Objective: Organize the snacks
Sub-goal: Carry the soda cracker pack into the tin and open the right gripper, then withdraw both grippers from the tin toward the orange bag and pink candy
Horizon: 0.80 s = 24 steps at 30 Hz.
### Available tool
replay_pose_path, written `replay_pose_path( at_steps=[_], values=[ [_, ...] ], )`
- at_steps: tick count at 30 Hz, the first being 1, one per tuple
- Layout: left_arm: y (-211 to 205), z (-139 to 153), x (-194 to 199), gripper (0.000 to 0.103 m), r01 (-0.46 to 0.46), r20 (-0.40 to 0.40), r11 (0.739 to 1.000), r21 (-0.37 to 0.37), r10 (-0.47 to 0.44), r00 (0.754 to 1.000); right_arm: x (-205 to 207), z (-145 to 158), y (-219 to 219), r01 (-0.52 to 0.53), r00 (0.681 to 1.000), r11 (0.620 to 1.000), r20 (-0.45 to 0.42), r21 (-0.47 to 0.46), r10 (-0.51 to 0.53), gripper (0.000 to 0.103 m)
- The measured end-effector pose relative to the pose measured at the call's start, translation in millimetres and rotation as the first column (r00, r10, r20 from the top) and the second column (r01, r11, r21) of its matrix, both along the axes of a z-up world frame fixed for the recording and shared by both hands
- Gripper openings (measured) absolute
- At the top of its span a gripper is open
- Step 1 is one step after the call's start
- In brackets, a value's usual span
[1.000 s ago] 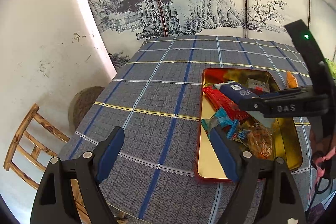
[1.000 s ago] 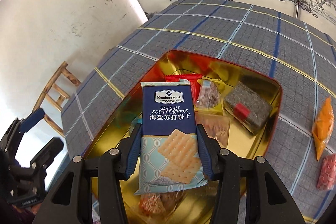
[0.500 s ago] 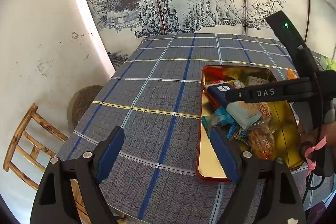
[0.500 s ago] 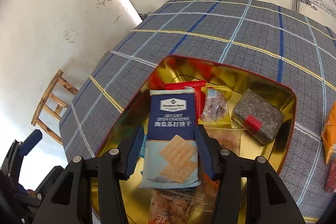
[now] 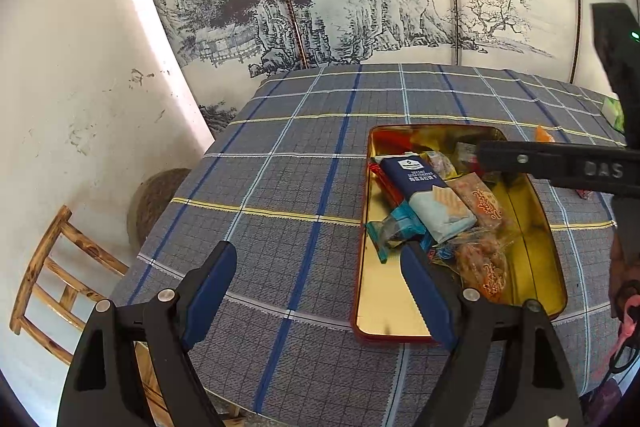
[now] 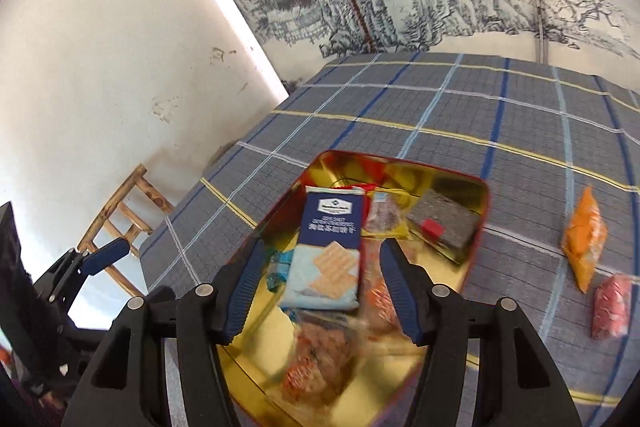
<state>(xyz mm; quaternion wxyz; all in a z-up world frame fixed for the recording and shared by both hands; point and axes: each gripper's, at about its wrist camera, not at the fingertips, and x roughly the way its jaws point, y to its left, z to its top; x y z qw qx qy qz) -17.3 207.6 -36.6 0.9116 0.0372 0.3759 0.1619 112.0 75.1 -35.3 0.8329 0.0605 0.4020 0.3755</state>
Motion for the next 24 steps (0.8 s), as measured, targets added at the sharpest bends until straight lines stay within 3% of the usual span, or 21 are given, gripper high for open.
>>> replay_pose_path(
  at_steps=[10,14,17,24],
  values=[
    [-33.3,5.4,5.6,0.082,0.063,-0.011,0.997,0.044,-0.062,0.998,-18.6,-7.0,-115.8,0.209,0.976,0.976,0.075,-0.061,-0.204,0.067],
    [-49.7,8.1,7.8,0.082,0.095,-0.013,0.993,0.065,-0.095,0.995,-22.1,-20.3,-172.8,0.330,0.942,0.933,0.113,-0.143,-0.316,0.068],
    [-64.9,12.0,13.4,0.082,0.134,-0.017,0.988,0.076,-0.133,0.991,-25.1,-31.2,-217.7,0.422,0.905,0.877,0.165,-0.232,-0.392,0.069],
    [-112.4,29.5,44.6,0.082,0.292,-0.045,0.956,0.014,-0.291,0.956,-27.7,-55.6,-292.7,0.527,0.850,0.808,0.150,-0.264,-0.505,0.070]
  ],
)
